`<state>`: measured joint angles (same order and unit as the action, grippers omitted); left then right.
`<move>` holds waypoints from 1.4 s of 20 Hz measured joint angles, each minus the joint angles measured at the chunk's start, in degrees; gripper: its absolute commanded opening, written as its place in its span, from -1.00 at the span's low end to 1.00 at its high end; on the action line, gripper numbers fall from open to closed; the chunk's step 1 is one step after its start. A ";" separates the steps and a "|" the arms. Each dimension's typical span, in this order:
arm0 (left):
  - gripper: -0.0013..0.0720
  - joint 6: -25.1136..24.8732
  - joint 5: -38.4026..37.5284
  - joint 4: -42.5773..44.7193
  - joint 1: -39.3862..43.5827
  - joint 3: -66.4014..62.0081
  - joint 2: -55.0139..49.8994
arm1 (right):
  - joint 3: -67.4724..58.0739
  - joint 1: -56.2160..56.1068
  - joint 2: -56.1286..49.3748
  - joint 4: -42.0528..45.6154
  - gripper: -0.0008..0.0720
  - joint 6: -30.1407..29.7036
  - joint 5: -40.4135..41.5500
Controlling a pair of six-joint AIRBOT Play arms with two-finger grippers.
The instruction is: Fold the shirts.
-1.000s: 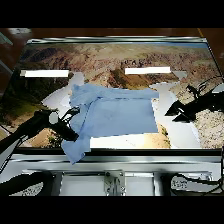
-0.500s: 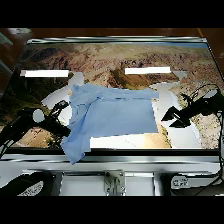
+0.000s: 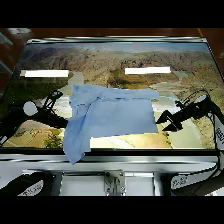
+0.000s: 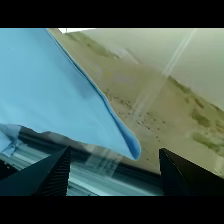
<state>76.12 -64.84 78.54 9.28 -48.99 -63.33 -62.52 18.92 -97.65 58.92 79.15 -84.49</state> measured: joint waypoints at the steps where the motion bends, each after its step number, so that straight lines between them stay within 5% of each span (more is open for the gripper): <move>1: -0.87 0.02 -0.17 -0.02 -0.09 -0.68 0.07 | 0.48 -0.98 -0.15 -0.07 0.80 -0.31 0.50; 2: -0.87 0.02 -0.15 -0.07 -0.15 -1.27 0.15 | 0.90 -2.19 -0.24 -0.24 0.68 -0.52 1.03; 4: -0.87 0.02 -0.28 -0.11 -0.31 -2.21 0.33 | 1.42 -4.57 -0.39 -0.28 0.11 -0.72 2.25; 6: -0.87 0.04 -0.39 -0.11 -0.39 -2.97 0.42 | 1.66 -6.69 -0.46 -0.26 -0.80 -0.39 3.34; 13: -0.87 0.02 -0.96 0.33 -4.85 -12.72 4.28 | -3.10 -8.52 9.05 -5.20 -0.82 -4.39 4.33; 19: -0.87 4.72 3.21 -1.03 -14.29 -41.55 12.26 | -29.81 -3.34 29.83 -12.39 -0.82 -8.20 9.60; 24: -0.87 11.58 13.49 -1.90 -16.92 -60.67 19.41 | -50.14 -0.72 44.11 -6.58 -0.82 -2.78 21.68; 28: -0.87 13.75 13.97 -2.10 -17.40 -65.24 24.39 | -55.01 -0.28 52.09 0.63 -0.82 1.97 22.29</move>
<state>89.86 -50.87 76.44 -8.12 -114.24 -38.94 -117.54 18.63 -45.56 59.55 81.12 -62.19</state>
